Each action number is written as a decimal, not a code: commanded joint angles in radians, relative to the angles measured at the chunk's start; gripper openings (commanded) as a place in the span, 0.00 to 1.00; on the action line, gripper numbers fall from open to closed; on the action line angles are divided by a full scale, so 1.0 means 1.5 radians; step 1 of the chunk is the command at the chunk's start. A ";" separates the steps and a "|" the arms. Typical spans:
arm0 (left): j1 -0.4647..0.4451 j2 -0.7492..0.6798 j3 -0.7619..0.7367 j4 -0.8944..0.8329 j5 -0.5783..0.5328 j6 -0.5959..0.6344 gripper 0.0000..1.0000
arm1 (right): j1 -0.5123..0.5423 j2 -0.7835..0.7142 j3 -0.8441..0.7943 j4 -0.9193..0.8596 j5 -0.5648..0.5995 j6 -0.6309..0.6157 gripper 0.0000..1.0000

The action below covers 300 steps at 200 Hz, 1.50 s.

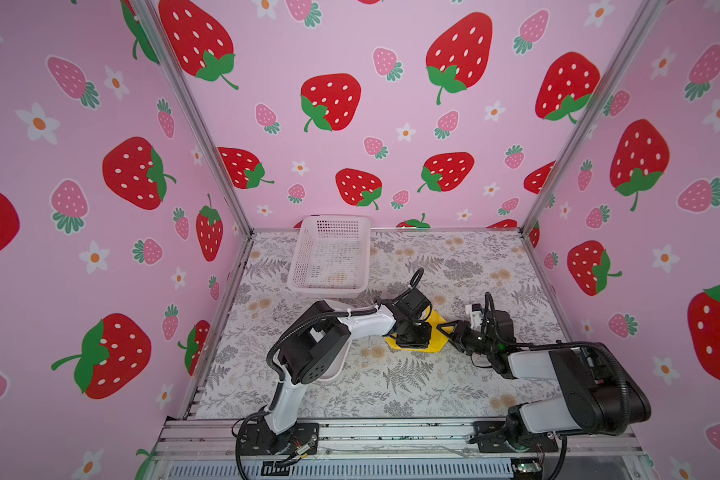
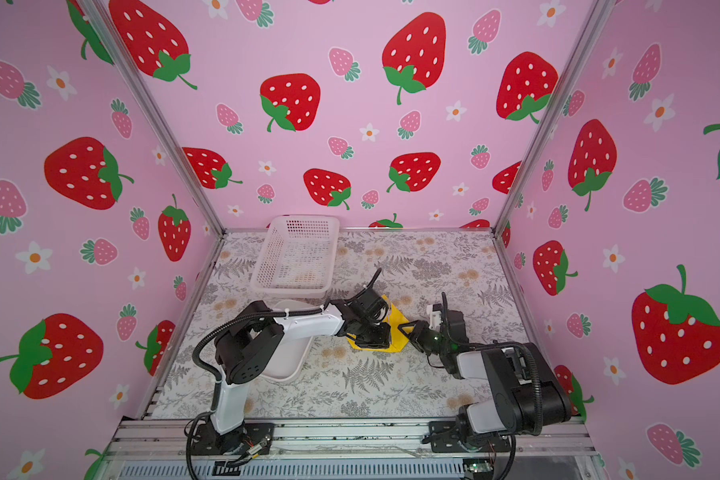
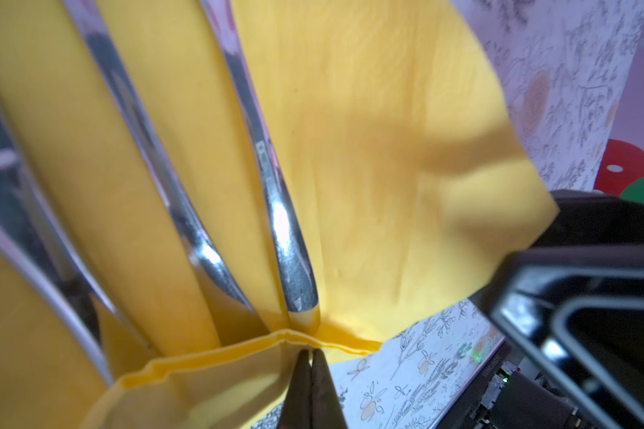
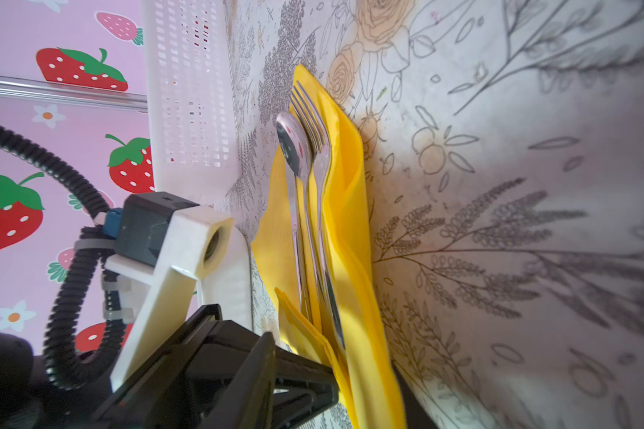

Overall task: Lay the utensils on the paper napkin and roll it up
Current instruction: 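Lift the napkin side edge with the right gripper and fold it over the utensils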

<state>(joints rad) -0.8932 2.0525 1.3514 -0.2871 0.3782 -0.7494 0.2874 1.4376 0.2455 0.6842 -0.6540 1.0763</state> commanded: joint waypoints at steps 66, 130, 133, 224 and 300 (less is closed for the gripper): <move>-0.004 0.018 0.010 -0.005 0.006 -0.007 0.00 | 0.031 -0.025 0.000 -0.041 0.015 -0.031 0.26; -0.003 0.012 0.008 -0.001 0.002 -0.013 0.00 | 0.067 -0.044 0.033 -0.080 0.046 -0.036 0.19; -0.002 0.012 0.007 0.001 0.002 -0.014 0.00 | 0.068 -0.046 0.034 -0.080 0.047 -0.036 0.18; 0.014 -0.064 -0.044 0.035 -0.015 -0.044 0.00 | 0.110 -0.043 0.058 -0.111 0.075 -0.049 0.16; 0.045 -0.131 -0.133 0.063 -0.030 -0.074 0.00 | 0.147 -0.020 0.098 -0.119 0.099 -0.053 0.08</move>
<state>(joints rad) -0.8394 1.8744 1.1965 -0.2184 0.3500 -0.8288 0.4850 1.3823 0.3573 0.5144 -0.5335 1.0042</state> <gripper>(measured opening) 0.049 0.086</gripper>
